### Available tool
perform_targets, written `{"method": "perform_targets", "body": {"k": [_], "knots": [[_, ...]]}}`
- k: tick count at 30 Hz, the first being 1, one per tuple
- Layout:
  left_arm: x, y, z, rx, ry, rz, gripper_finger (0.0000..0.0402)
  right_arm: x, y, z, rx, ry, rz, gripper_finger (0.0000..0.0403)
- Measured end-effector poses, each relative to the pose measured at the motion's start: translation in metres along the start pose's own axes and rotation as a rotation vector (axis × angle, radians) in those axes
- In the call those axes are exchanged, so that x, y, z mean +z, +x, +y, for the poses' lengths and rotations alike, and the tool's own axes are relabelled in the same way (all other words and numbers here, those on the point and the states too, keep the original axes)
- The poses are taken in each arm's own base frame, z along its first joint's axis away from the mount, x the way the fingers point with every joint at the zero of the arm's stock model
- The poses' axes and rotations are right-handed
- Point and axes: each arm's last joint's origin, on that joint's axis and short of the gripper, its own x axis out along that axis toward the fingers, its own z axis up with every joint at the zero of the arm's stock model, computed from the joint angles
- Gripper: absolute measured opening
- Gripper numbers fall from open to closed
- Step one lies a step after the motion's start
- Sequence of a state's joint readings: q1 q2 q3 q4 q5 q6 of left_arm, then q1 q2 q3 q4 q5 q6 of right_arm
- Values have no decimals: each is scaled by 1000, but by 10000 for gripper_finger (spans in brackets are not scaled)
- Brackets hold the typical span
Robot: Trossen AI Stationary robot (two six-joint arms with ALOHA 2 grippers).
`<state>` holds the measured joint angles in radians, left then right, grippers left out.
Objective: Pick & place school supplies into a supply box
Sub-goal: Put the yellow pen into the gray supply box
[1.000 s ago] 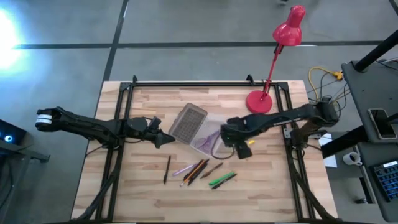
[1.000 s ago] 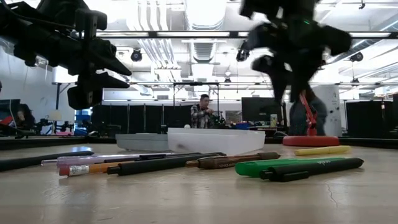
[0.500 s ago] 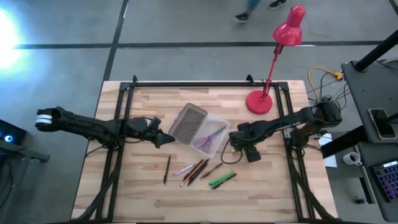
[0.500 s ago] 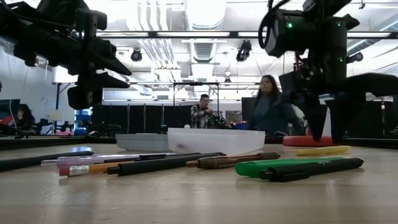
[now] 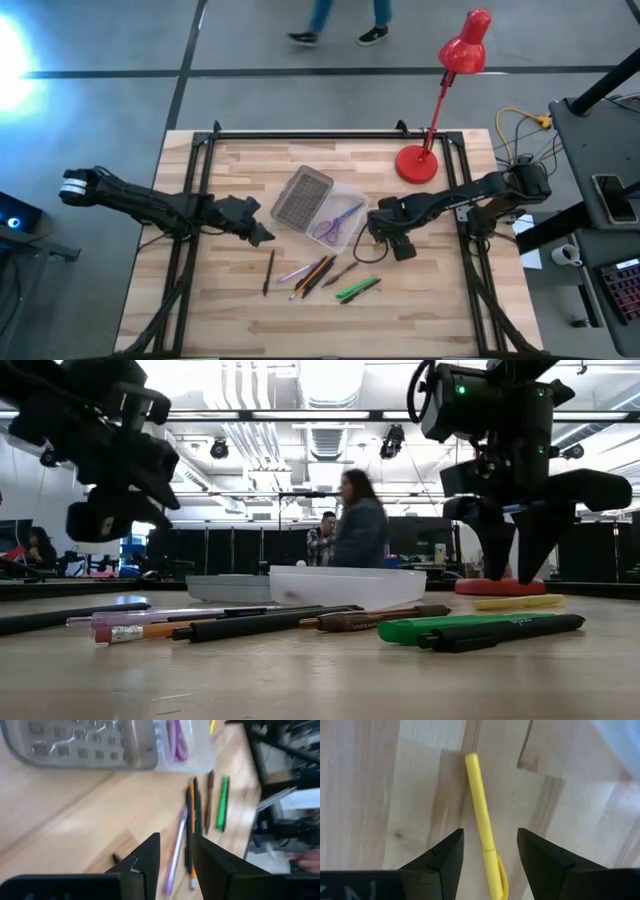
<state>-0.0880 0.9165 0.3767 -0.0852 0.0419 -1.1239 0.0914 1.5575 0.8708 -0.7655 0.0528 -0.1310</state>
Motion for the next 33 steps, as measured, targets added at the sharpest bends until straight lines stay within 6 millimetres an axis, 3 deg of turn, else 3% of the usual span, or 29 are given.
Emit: {"method": "perform_targets", "body": {"k": [9,13,17,22,24,28,33], "knots": [[10,2,-22,-9,75,-37,95,-12,17,3,4,-2,21,173],[9,5,-21,7,76,-29,95,-19,25,4,5,1,26,160],[8,6,-18,17,62,-25,95,-21,28,3,13,21,36,121],[7,6,-17,21,56,-25,95,-22,28,0,25,46,39,44],[8,6,-17,19,56,-26,95,-21,27,-1,22,52,37,24],[8,6,-17,19,55,-26,95,-14,22,-4,21,140,24,22],[7,6,-17,19,64,-24,95,9,-4,-9,-89,106,-42,19]]}}
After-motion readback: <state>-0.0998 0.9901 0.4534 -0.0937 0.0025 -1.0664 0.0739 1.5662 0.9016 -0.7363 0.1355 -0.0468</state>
